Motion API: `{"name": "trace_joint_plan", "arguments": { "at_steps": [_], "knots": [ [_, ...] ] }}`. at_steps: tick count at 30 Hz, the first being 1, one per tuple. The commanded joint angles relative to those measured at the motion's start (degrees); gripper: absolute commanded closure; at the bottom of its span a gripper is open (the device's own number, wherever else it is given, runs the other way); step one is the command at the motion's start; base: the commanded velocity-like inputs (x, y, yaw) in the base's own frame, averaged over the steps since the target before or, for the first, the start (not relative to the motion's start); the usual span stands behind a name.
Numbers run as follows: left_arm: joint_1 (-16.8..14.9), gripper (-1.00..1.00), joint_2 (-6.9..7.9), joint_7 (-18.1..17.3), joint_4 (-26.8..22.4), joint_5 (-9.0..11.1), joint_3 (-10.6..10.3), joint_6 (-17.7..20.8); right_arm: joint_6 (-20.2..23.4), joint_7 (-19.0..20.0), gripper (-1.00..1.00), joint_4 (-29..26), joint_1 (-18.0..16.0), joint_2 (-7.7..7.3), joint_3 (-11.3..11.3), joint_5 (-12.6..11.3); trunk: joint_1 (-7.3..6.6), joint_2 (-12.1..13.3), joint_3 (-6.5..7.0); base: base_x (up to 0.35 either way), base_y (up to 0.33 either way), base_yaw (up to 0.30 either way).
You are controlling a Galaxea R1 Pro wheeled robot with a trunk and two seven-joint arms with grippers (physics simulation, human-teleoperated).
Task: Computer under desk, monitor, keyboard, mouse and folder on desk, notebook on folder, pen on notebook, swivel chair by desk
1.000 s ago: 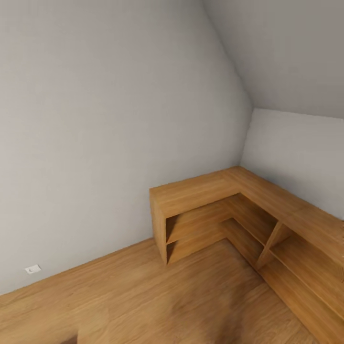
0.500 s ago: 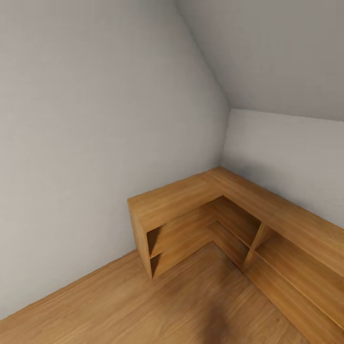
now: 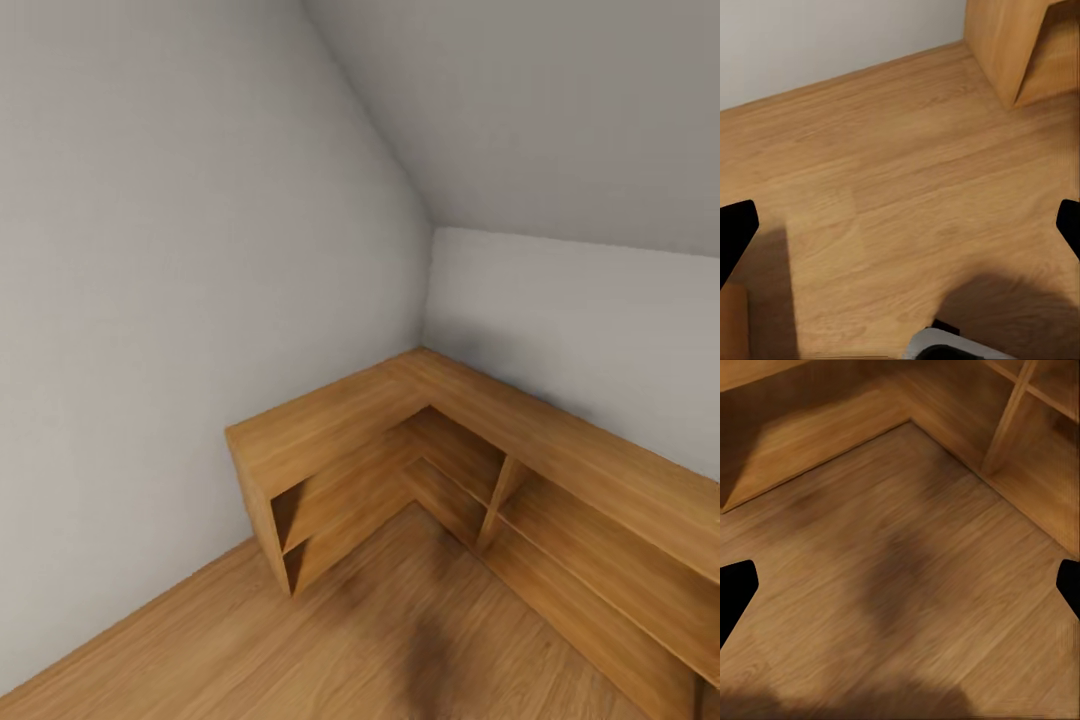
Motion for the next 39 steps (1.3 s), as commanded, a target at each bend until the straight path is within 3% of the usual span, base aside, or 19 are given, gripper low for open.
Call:
{"name": "trace_joint_plan", "arguments": {
  "at_steps": [1, 32, 39],
  "knots": [
    [0.2, -1.0, -0.01, 0.6, 0.0, -0.1, -0.5, -0.1, -0.2, -0.2, -1.0, 0.1, -0.1, 0.03, 0.5, -0.4, 0.03, -0.1, -0.12, 0.002, 0.0, -0.263],
    [0.9, -1.0, 0.18, 0.7, -0.1, 0.2, -0.3, -0.1, -0.2, -0.2, -1.0, 0.2, -0.1, 0.03, 0.4, -0.5, 0.03, -0.1, -0.12, 0.0, 0.0, -0.266],
    [0.9, -1.0, 0.17, 0.6, -0.1, 0.2, -0.4, -0.1, -0.7, -0.2, -1.0, 0.4, 2.9, -0.21, 0.4, -0.6, 0.03, -0.1, -0.12, 0.0, 0.0, -0.287]
  ]
}}
